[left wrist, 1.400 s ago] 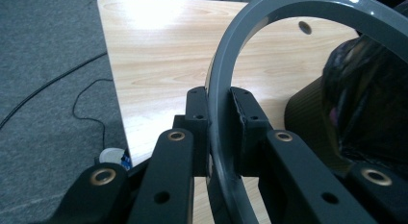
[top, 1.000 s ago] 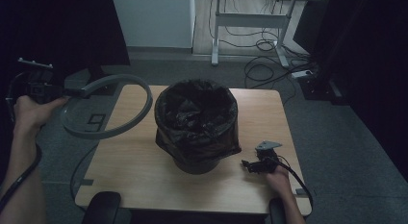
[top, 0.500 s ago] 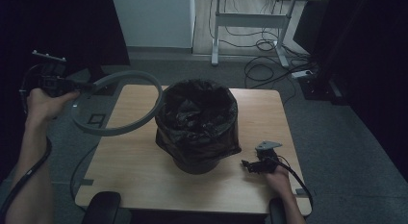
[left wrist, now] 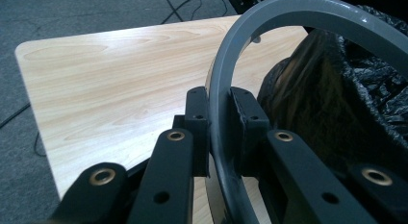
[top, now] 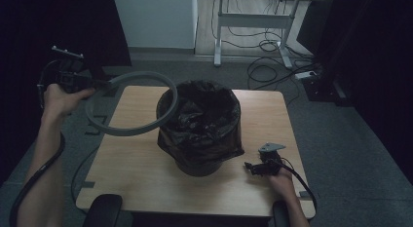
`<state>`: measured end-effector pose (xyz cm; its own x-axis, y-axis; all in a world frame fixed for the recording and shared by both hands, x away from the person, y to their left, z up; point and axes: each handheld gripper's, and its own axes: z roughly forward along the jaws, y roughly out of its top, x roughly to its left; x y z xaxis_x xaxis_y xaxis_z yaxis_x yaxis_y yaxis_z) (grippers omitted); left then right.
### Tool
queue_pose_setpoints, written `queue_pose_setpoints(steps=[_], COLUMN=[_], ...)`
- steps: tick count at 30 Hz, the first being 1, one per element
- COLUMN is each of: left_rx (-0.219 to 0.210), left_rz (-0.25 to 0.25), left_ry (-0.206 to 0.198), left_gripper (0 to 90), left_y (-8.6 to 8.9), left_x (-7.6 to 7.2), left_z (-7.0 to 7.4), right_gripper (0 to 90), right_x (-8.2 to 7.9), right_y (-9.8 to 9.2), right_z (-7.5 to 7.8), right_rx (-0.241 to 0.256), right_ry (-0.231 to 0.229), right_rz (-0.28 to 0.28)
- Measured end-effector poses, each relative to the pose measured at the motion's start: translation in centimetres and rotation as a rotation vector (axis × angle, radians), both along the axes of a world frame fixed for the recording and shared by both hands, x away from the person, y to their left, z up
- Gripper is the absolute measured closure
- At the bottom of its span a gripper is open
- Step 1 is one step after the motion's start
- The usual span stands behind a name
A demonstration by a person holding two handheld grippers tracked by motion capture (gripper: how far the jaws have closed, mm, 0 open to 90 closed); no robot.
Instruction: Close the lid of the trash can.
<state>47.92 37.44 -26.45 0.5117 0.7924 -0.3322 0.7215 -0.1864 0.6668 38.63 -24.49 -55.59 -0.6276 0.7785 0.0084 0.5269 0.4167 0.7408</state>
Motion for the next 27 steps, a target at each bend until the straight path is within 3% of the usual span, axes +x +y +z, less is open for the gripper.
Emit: queue_pose_setpoints(steps=[27], left_rx=[0.011], left_rz=[-0.117], left_ry=[-0.007], left_gripper=[78.3], left_y=[-7.2], left_x=[2.4], left_z=[0.5], right_gripper=[11.9], right_x=[0.0], right_y=[0.0], right_z=[0.0], right_rx=[0.0], right_ry=[0.0], right_rz=[0.0])
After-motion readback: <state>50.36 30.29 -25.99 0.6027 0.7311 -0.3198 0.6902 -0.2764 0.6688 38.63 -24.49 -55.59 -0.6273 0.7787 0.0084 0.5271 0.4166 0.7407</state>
